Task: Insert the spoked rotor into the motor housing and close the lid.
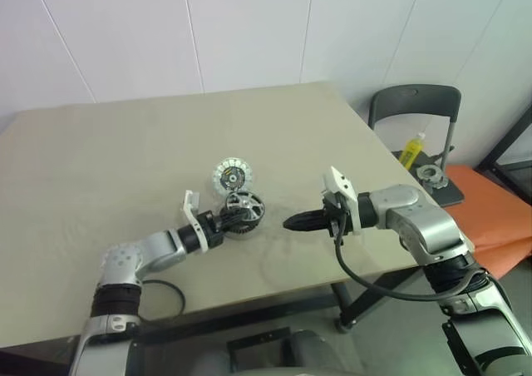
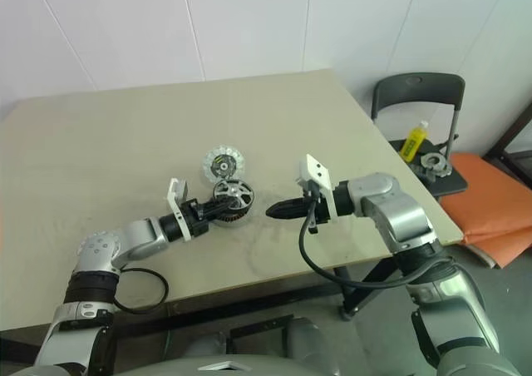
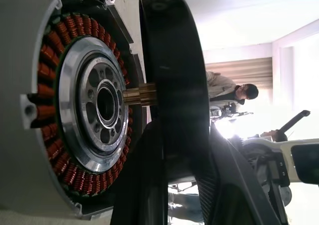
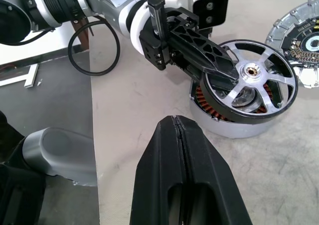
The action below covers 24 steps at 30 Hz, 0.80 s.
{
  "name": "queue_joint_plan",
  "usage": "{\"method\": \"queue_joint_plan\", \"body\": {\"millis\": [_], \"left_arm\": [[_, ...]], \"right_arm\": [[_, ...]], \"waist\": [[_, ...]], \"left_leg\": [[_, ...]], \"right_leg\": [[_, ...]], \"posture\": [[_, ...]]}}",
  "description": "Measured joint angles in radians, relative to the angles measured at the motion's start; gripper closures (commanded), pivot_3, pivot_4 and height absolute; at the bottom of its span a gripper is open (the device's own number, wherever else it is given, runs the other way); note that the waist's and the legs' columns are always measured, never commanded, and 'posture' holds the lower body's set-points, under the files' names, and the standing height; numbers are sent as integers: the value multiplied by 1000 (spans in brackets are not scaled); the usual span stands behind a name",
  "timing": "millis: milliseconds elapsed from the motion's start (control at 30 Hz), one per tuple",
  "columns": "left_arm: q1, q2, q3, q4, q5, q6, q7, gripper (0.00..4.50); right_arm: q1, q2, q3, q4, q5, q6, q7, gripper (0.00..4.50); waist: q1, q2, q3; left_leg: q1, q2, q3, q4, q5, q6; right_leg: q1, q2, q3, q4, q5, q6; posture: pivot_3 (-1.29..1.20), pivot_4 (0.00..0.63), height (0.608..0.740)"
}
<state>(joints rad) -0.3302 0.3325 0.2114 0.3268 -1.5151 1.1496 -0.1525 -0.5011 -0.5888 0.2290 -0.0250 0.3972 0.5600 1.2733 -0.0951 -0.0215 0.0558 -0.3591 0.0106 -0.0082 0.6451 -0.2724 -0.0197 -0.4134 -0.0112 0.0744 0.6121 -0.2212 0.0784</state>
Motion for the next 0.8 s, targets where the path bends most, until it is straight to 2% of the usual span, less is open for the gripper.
{"method": "queue_joint_plan", "body": {"millis": [333,800], "left_arm": [[-7,-24,78,8,60,0,-21,4059],[-7,-55,115,3,85,46,-13,4059]], "right_arm": [[7,0,0,0,0,-3,-10,4500],[7,0,0,31,-25,-42,-19,4500]], "waist": [[1,0,0],[-1,0,0]], "left_leg": [[0,0,0,0,0,0],[0,0,0,0,0,0]], "right_leg": [[0,0,0,0,0,0],[0,0,0,0,0,0]], "posture": [[0,0,740],[0,0,740]]}}
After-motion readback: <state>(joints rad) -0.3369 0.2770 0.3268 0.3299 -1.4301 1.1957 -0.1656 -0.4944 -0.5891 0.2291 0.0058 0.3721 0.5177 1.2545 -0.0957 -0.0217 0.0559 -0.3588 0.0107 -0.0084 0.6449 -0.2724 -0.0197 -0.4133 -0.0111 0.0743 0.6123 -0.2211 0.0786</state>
